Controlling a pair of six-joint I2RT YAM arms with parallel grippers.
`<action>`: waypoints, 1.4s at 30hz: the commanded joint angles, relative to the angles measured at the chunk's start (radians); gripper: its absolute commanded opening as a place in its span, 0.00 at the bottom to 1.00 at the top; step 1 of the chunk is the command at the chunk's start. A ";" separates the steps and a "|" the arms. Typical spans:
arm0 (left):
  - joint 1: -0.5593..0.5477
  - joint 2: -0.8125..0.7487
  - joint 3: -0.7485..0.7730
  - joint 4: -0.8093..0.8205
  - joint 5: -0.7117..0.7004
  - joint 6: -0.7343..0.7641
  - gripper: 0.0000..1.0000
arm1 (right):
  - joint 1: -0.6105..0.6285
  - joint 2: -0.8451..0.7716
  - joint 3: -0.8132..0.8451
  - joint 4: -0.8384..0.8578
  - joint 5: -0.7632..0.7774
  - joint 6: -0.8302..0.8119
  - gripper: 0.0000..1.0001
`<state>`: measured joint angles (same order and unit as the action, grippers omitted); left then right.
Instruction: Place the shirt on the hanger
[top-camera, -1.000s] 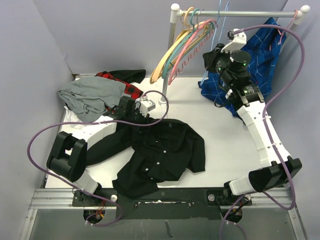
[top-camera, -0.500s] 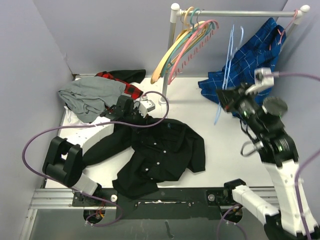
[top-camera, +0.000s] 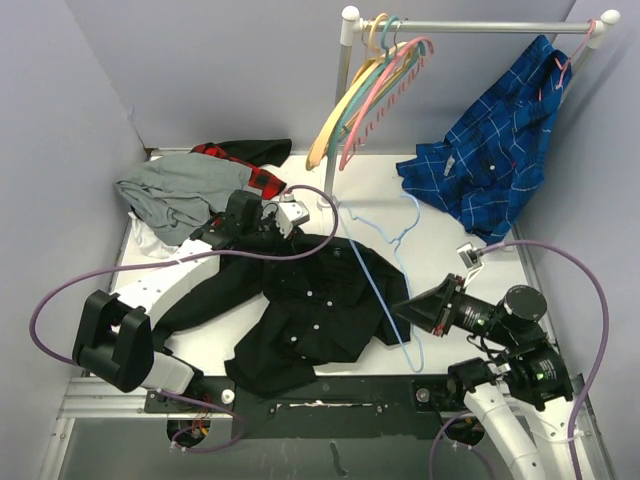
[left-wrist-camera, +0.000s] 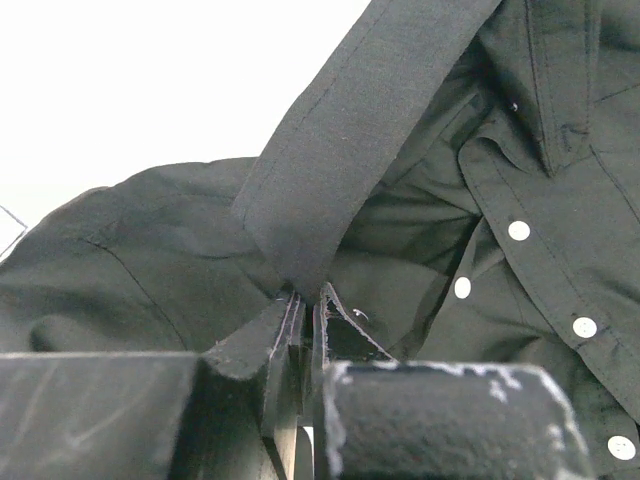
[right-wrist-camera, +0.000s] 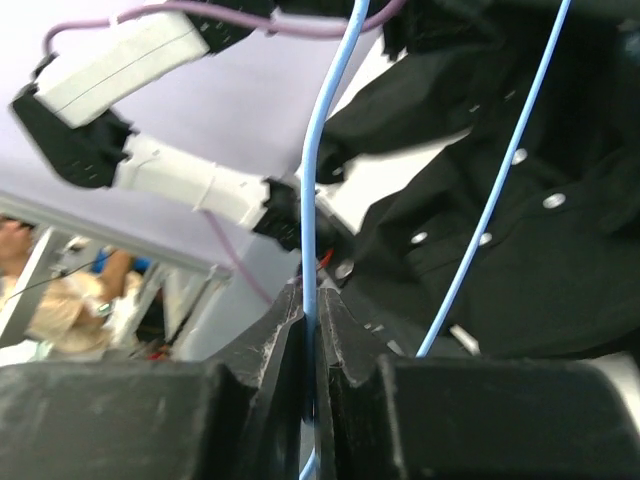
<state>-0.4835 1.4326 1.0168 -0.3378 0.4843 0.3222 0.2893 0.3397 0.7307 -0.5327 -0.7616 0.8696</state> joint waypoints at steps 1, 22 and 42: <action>-0.004 -0.056 0.049 0.015 -0.049 0.023 0.00 | -0.002 -0.056 -0.023 0.105 -0.227 0.151 0.00; 0.006 0.057 0.206 -0.073 0.037 -0.073 0.00 | -0.005 -0.116 -0.150 -0.029 -0.193 0.009 0.00; 0.000 0.020 0.188 -0.115 0.022 -0.040 0.00 | 0.241 0.457 -0.213 0.615 -0.049 -0.002 0.00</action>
<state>-0.4789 1.5093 1.1732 -0.4614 0.4911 0.2699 0.4629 0.7311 0.5137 -0.1501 -0.8791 0.8715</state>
